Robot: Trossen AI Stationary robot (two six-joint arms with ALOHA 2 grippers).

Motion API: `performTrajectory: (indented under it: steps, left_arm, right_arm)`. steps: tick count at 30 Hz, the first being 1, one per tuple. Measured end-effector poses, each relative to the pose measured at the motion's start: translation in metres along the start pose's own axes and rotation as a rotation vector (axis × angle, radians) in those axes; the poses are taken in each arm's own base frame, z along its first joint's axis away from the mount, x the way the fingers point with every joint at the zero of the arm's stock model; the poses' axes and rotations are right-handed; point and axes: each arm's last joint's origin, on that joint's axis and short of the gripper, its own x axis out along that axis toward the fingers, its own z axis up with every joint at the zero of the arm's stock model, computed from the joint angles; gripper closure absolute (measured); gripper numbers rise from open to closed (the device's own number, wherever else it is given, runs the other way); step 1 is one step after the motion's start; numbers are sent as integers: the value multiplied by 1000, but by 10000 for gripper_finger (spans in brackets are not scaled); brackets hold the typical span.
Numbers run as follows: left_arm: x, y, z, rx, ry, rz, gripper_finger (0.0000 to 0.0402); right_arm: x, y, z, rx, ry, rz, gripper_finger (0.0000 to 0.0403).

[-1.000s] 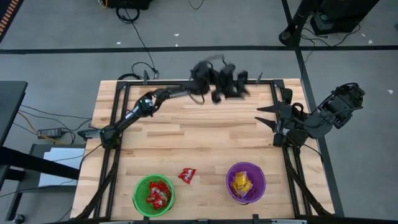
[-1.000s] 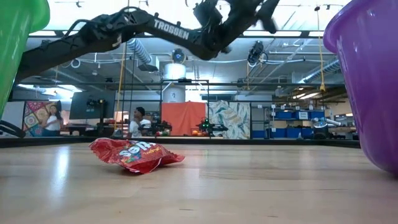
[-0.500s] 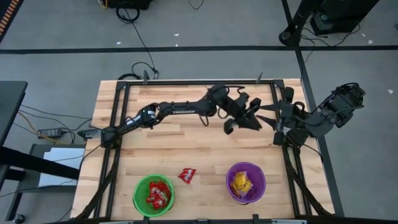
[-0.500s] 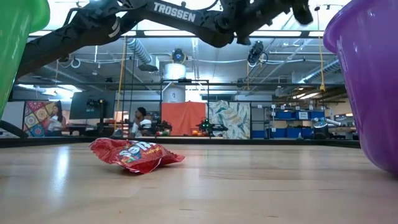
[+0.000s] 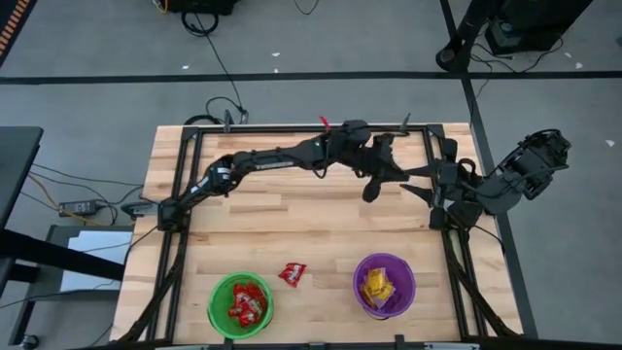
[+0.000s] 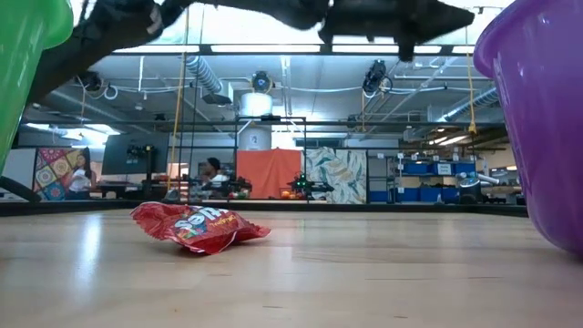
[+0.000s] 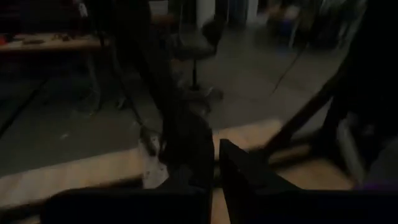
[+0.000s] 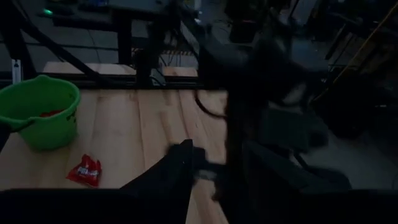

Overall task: Sort candy by brand, put in halloween buckets
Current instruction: Put the red candy into the green bucket

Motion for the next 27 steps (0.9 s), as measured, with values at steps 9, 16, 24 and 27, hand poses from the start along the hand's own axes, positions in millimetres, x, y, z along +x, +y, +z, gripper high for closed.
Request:
performTrajectory:
  steps: [9,16,24,27]
  left_arm:
    - [-53,-40,52,116,289,64,373]
    - [-95,-63,57,48,640,154,373]
    - [-101,-86,47,-10,835,208,375]
    - [-101,-89,51,8,824,246,377]
  right_arm:
    - [0,-1,-2,-9,11,-12,253]
    - [0,-1,-4,-12,27,-17,253]
    - [0,-2,-5,-17,36,-19,253]
    - [0,-2,-5,-23,37,-20,253]
